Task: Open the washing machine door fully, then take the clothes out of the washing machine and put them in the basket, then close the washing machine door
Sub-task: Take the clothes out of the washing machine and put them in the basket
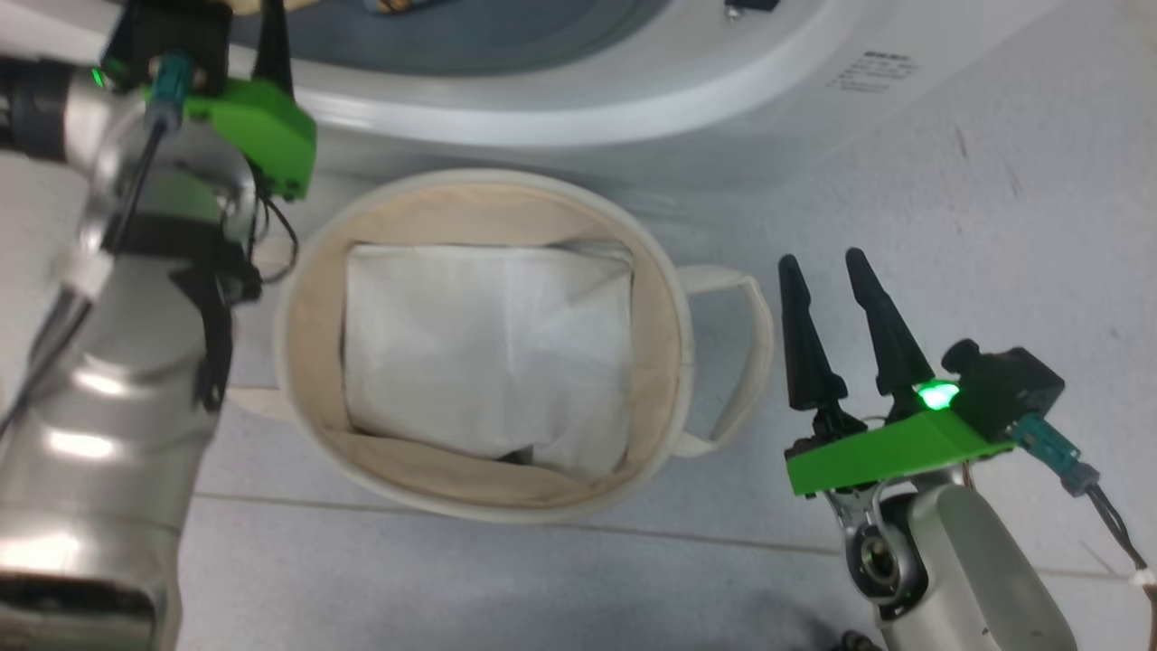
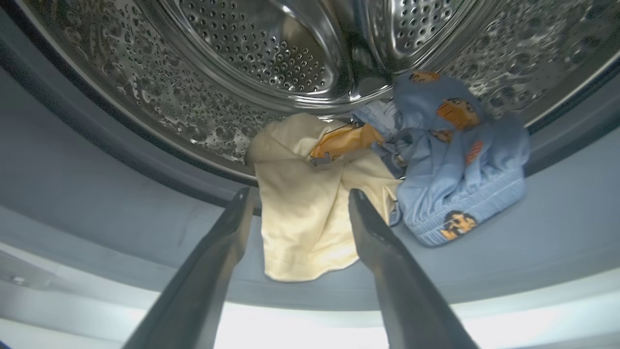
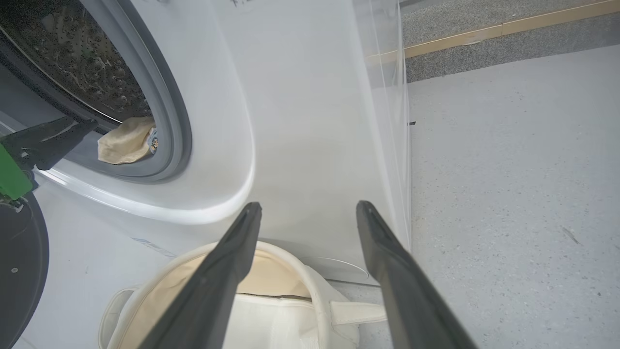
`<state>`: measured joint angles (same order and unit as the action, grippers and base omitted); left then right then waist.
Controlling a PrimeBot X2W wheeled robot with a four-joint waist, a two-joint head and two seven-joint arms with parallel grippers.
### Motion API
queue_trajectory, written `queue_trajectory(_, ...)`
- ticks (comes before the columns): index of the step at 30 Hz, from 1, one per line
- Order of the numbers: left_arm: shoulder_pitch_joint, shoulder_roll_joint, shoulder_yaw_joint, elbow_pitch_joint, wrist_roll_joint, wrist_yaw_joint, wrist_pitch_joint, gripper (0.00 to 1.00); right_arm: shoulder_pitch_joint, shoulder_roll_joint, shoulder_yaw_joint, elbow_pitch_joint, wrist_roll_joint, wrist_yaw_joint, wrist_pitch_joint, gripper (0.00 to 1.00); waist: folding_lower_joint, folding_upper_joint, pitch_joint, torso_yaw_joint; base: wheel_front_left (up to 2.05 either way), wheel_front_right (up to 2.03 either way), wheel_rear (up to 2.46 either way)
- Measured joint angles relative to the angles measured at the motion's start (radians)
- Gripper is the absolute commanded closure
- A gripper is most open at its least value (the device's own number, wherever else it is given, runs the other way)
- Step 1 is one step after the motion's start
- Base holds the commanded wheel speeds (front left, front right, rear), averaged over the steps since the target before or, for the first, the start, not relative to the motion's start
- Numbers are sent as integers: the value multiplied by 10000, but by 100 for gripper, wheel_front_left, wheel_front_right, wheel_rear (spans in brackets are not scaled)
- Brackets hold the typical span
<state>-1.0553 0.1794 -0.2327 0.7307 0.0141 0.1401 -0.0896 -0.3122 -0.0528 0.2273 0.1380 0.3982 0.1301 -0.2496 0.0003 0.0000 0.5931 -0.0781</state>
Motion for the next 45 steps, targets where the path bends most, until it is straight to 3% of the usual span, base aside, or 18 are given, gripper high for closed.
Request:
queue_trajectory(14,-2649,401,-1457,2838,1992,767,1085,0,-407,-4,408,-105,393,0,0,0,-1,0,957,-690,0,0,0)
queue_trajectory(30,-4494,825,-2708,4500,3118,1152,585,0,-731,-2,518,-433,523,0,0,0,-2,0,1682,-1204,0,0,0)
queue_trajectory(31,-4564,825,-2727,4569,3143,1151,510,46,-782,-2,514,-453,522,0,0,0,-2,0,1724,-1205,0,0,0)
queue_trajectory(32,-4613,819,-2725,4619,3139,1152,460,100,-818,-2,510,-468,522,0,0,0,-2,0,1762,-1198,0,0,0)
queue_trajectory(45,-4312,420,-2238,5051,2038,1413,-1034,100,-933,-4,456,-476,226,0,0,0,-2,0,1485,-800,0,0,0)
